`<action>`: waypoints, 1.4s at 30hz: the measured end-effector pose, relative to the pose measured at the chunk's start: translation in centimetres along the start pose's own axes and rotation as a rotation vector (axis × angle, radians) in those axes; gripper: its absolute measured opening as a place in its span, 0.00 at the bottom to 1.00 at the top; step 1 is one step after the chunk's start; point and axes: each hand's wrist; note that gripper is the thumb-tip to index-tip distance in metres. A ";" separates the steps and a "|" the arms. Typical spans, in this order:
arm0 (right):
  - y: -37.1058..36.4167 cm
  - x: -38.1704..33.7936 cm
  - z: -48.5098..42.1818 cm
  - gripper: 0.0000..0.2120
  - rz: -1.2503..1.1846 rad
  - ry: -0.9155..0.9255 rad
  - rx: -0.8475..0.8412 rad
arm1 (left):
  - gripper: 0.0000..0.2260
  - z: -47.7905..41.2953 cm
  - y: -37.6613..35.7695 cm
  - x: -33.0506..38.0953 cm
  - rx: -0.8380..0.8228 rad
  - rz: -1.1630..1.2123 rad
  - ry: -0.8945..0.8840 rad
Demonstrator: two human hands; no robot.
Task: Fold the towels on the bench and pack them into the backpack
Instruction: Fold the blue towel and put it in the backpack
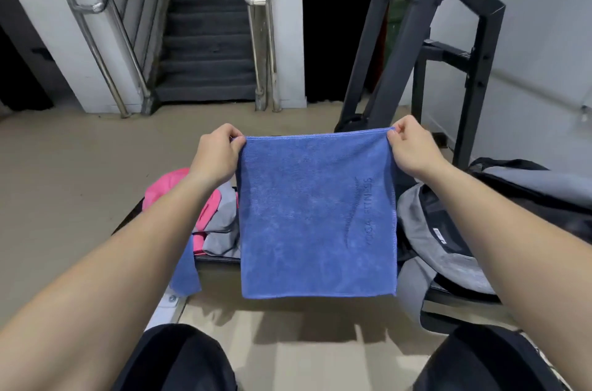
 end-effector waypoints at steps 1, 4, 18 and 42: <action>-1.0 0.7 -0.7 0.08 0.005 -0.016 -0.012 | 0.07 -0.5 -1.0 -0.6 -0.010 -0.009 0.011; -4.0 2.5 -2.5 0.07 0.017 -0.073 -0.041 | 0.07 -2.0 -3.9 -2.4 -0.037 -0.020 0.036; -8.4 4.5 -4.4 0.05 -0.180 -0.134 -0.073 | 0.06 -3.1 -8.5 -5.7 -0.079 -0.009 0.032; -9.8 10.8 8.0 0.12 0.035 -0.140 -0.246 | 0.02 11.9 -7.2 -10.0 -0.436 -0.288 -0.122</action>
Point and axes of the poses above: each hand's wrist, its own z-axis away from the middle knuckle, its own y-axis out of the back of the hand, x = y × z, and after that the axes turned 1 degree about x, right-handed
